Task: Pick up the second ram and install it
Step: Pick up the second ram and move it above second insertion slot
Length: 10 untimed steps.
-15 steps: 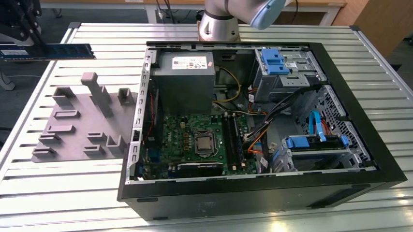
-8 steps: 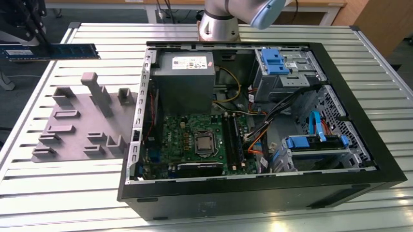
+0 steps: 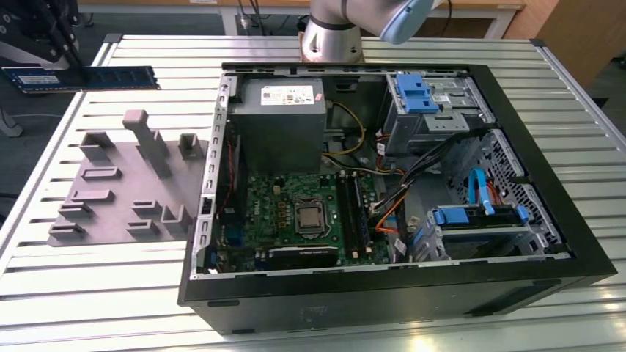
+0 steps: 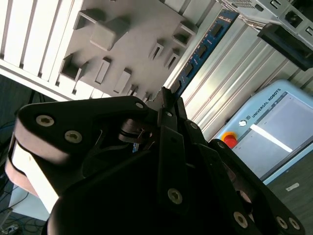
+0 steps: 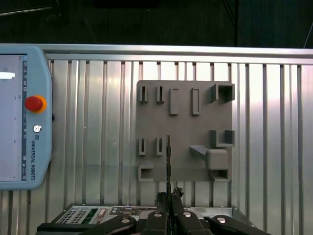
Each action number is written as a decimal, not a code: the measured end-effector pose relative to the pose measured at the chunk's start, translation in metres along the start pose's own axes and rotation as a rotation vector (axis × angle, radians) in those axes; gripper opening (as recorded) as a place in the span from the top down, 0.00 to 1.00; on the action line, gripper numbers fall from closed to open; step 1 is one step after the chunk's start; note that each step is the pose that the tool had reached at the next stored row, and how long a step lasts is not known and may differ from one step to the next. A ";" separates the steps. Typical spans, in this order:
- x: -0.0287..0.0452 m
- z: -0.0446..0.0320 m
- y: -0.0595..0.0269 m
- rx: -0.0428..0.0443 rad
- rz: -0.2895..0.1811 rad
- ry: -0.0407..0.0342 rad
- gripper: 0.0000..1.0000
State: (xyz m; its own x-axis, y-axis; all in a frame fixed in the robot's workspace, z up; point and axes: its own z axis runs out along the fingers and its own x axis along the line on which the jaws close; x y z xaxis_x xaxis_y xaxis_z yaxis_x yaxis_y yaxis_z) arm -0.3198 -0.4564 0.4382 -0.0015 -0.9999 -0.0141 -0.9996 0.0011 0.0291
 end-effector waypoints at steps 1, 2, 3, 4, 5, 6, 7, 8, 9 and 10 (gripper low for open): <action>0.0000 0.0000 -0.0014 0.0001 0.000 0.0000 0.86; 0.0000 0.0000 -0.0030 0.0001 0.000 0.0000 0.86; 0.0000 -0.0001 -0.0049 0.0001 0.000 0.0000 0.86; 0.0000 -0.0002 -0.0070 0.0000 0.000 0.0000 0.86; 0.0000 -0.0003 -0.0094 0.0000 0.000 0.0000 0.86; 0.0000 -0.0003 -0.0122 0.0001 0.000 -0.0001 0.86; 0.0000 -0.0004 -0.0150 0.0000 0.000 0.0000 0.86; 0.0000 -0.0005 -0.0178 0.0000 0.000 0.0000 0.86; 0.0000 -0.0005 -0.0210 0.0001 0.000 -0.0001 0.86; 0.0000 -0.0007 -0.0240 0.0000 0.000 -0.0001 0.86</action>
State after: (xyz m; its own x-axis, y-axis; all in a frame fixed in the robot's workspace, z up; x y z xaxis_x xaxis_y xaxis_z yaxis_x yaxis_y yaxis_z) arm -0.2957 -0.4564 0.4382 -0.0015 -0.9999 -0.0142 -0.9996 0.0011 0.0291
